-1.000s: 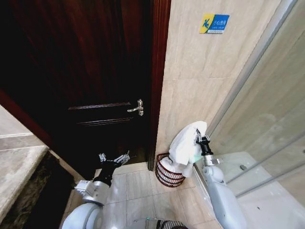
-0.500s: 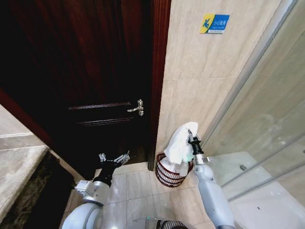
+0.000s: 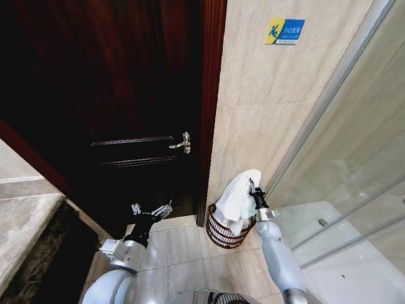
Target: Discard the used towel into the hamper.
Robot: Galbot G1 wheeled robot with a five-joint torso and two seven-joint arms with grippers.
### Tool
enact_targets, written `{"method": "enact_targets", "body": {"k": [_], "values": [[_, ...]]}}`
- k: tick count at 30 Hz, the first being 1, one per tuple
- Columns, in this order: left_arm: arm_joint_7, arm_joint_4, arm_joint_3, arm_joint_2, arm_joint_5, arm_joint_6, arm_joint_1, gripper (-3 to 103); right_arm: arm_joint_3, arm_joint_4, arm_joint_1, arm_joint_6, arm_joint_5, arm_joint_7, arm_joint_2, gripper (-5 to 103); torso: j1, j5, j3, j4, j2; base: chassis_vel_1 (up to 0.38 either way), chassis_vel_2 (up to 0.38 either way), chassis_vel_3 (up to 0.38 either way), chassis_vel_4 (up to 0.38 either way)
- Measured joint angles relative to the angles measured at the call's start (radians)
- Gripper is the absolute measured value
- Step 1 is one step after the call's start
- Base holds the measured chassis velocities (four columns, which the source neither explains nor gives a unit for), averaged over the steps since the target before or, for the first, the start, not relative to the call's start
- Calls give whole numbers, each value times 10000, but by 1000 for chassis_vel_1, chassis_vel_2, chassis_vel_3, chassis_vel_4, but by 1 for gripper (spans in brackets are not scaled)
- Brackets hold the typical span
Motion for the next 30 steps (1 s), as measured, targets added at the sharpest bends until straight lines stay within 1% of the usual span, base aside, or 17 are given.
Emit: {"method": "enact_targets", "body": {"k": [6, 17, 25, 27, 30], "values": [[0, 0, 0, 0, 0, 0, 0, 100, 12, -210, -70, 5, 27, -57, -70, 8, 0, 0, 0, 1, 0, 0, 0, 0, 0], [0, -1, 0, 0, 0, 0, 0, 100, 92, -1460, 274, 234, -21, -307, -181, 8, 0, 1, 0, 0, 0, 0, 0, 0, 0], [0, 0, 0, 0, 0, 0, 0, 100, 99, -2612, 856, 483, -108, -553, -224, 8, 0, 0, 0, 0, 0, 0, 0, 0, 0], [0, 0, 0, 0, 0, 0, 0, 100, 112, -3252, 1237, 604, -236, -640, -199, 8, 0, 0, 0, 0, 0, 0, 0, 0, 0], [0, 0, 0, 0, 0, 0, 0, 100, 128, -3682, 1540, 623, -366, -665, -138, 8, 0, 1, 0, 1, 0, 0, 0, 0, 0]]}}
